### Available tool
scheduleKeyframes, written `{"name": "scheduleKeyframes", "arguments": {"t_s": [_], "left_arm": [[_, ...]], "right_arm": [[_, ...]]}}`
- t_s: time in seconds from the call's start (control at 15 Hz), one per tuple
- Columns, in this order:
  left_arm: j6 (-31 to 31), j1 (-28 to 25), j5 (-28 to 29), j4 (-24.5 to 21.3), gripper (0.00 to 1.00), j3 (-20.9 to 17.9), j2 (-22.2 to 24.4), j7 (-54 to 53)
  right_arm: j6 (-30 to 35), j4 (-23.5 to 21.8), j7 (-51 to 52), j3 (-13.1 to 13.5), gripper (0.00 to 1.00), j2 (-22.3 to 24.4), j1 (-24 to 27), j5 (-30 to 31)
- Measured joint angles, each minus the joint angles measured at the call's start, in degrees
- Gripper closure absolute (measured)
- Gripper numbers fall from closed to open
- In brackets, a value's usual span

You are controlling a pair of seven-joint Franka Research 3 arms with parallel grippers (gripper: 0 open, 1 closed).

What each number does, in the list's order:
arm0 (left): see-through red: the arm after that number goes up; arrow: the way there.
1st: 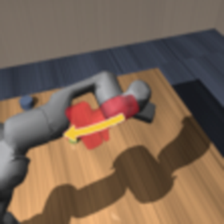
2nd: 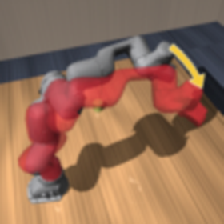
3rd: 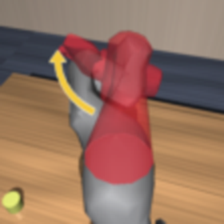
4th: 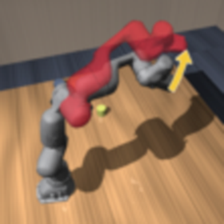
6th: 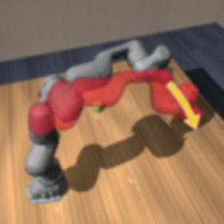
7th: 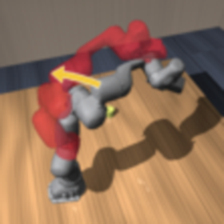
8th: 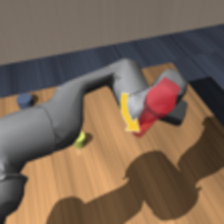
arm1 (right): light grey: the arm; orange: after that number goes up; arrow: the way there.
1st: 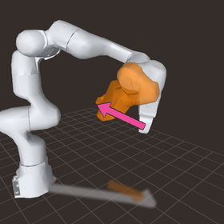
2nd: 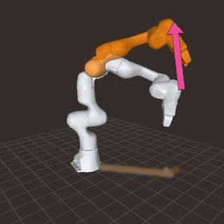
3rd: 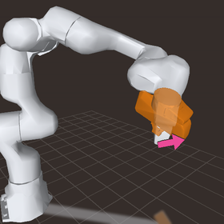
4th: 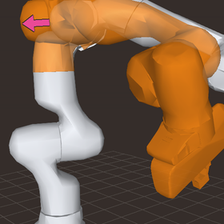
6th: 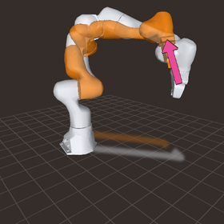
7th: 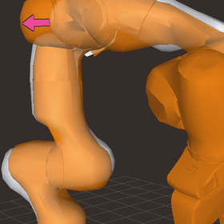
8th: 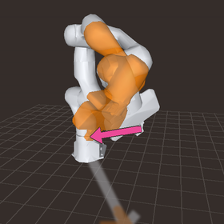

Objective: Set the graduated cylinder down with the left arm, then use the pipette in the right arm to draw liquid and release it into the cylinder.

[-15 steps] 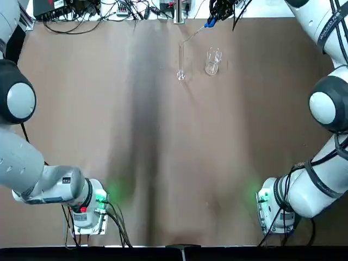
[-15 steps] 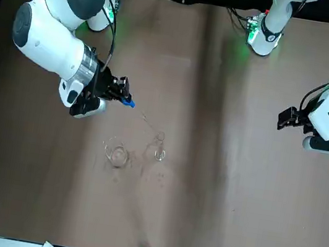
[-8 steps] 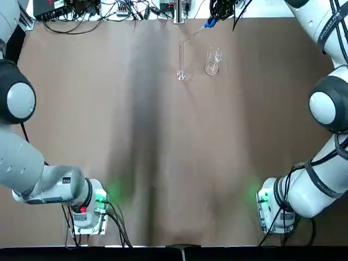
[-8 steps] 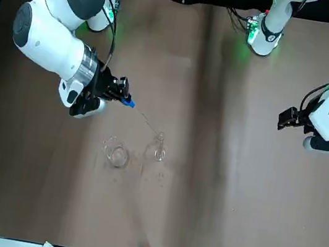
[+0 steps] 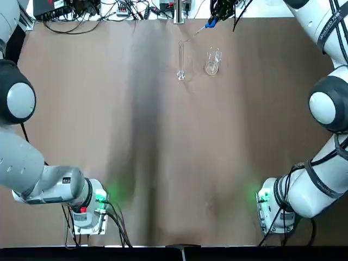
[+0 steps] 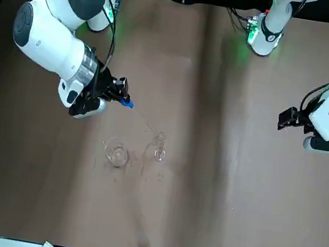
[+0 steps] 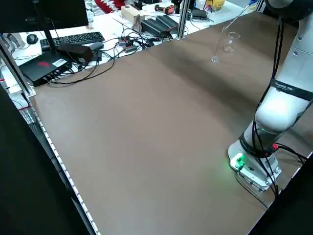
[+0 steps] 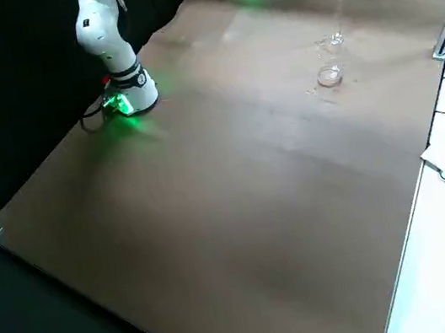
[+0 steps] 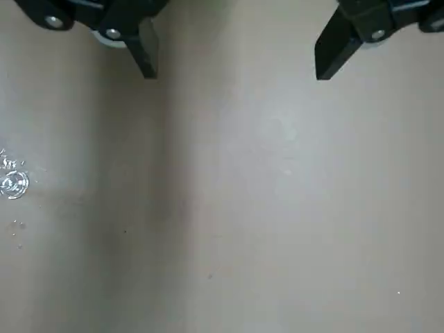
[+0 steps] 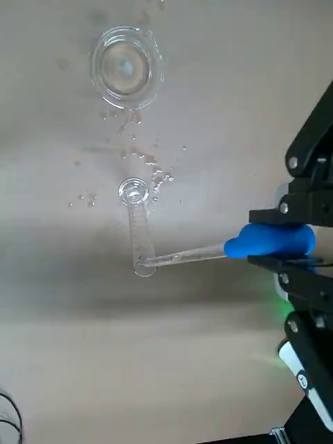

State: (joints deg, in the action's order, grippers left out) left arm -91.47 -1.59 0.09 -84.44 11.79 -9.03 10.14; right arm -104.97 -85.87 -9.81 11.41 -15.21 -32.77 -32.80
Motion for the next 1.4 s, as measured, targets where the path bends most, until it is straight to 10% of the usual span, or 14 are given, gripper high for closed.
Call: {"name": "scheduleKeyframes", "arguments": {"t_s": [1.4], "left_arm": [[0.00,-0.53,0.41,-0.34,0.00,-0.55,0.08,0.00]], "right_arm": [[0.03,0.00,0.00,0.00,0.84,0.00,-0.01,0.79]]}}
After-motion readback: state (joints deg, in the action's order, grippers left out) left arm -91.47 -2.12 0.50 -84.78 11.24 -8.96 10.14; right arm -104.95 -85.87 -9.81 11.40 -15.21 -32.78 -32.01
